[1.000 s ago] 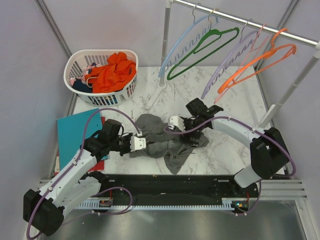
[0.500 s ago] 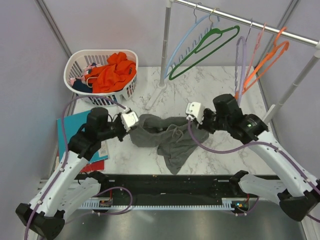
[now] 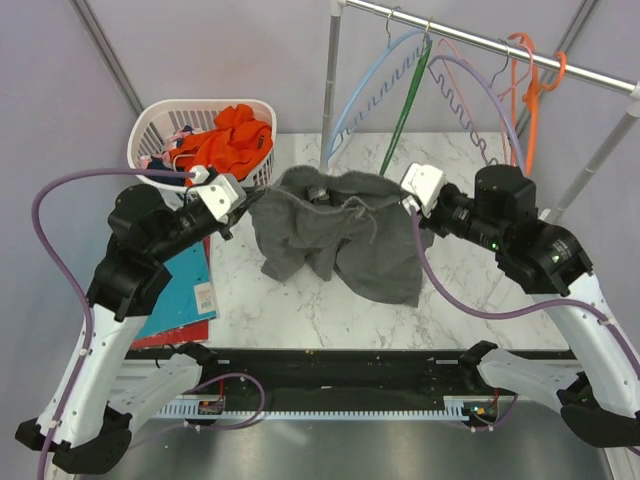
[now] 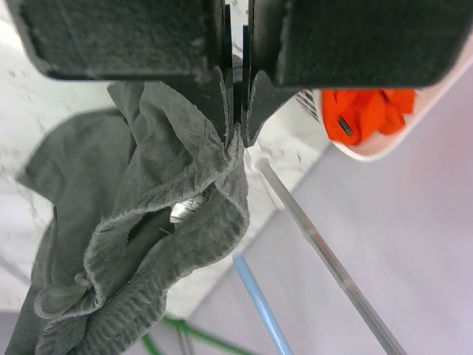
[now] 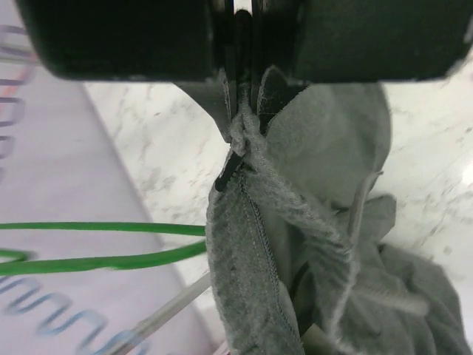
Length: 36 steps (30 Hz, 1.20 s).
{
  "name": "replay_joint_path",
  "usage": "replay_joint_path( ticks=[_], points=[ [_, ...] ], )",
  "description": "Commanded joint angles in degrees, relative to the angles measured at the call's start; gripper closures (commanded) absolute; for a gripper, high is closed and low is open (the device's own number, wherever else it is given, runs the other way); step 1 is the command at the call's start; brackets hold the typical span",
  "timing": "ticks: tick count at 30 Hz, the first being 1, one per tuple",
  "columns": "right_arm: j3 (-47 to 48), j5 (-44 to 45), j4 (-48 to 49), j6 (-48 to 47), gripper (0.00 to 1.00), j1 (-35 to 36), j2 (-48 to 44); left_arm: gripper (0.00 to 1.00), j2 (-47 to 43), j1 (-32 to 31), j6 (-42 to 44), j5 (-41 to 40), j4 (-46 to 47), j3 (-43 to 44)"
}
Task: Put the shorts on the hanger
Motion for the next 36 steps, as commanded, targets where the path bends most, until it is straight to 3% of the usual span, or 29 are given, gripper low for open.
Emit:
replay_joint_path(
  ticks=[1, 7, 11, 15, 18, 22, 25, 31, 32, 34, 35, 36],
  points=[
    [-13.0, -4.2, -0.3, -1.3, 1.0, 0.2, -2.3, 0.98, -3.2, 0.2, 4.7, 0.1, -6.2, -8.6],
    [-28.0, -3.0, 8.3, -2.0, 1.0, 1.8, -2.6, 0.98, -5.6, 0.2, 8.5, 0.2, -10.7, -21.5],
    [-32.4, 0.4, 17.6, -4.3, 1.0, 2.0, 3.6, 0.98, -0.6, 0.2, 9.0, -4.3, 0.8, -29.3],
    [-33.1, 3.5, 24.1, -7.4, 1.0, 2.0, 8.0, 0.98, 6.2, 1.6, 8.6, -6.4, 10.5, -28.1],
    [-37.2, 4.6, 25.8, -11.1, 1.0, 2.1, 6.3, 0.98, 8.6, 4.8, 10.4, -2.2, 12.2, -27.5],
    [-48.2, 2.8, 24.5, -17.8, 1.0, 2.5, 1.6, 0.98, 9.1, 5.2, 27.7, 7.3, 3.4, -33.6],
    [-52.7, 4.6, 27.0, -20.9, 0.99, 4.8, 1.9, 0.98, 9.5, 3.1, 35.1, 7.6, 3.2, -41.3],
    [-50.8, 7.0, 29.6, -19.6, 0.87, 7.7, 10.4, 0.98, 17.2, -2.2, 34.1, 1.8, 4.6, -42.5],
    [-50.1, 7.1, 28.8, -18.9, 0.76, 7.9, 10.8, 0.98, 17.8, -2.2, 33.1, 1.1, 4.5, -41.0],
    [-48.0, 7.2, 27.3, -18.1, 0.65, 8.0, 10.9, 0.98, 18.7, -2.1, 30.2, 1.0, 2.9, -39.3],
    [-47.6, 7.4, 25.6, -17.4, 0.49, 8.0, 10.6, 0.94, 18.5, -2.1, 29.7, 1.3, 2.4, -38.3],
    [-47.2, 7.6, 24.8, -17.4, 0.49, 8.0, 9.6, 0.92, 18.0, -2.0, 28.8, 1.5, 2.0, -38.1]
  ],
)
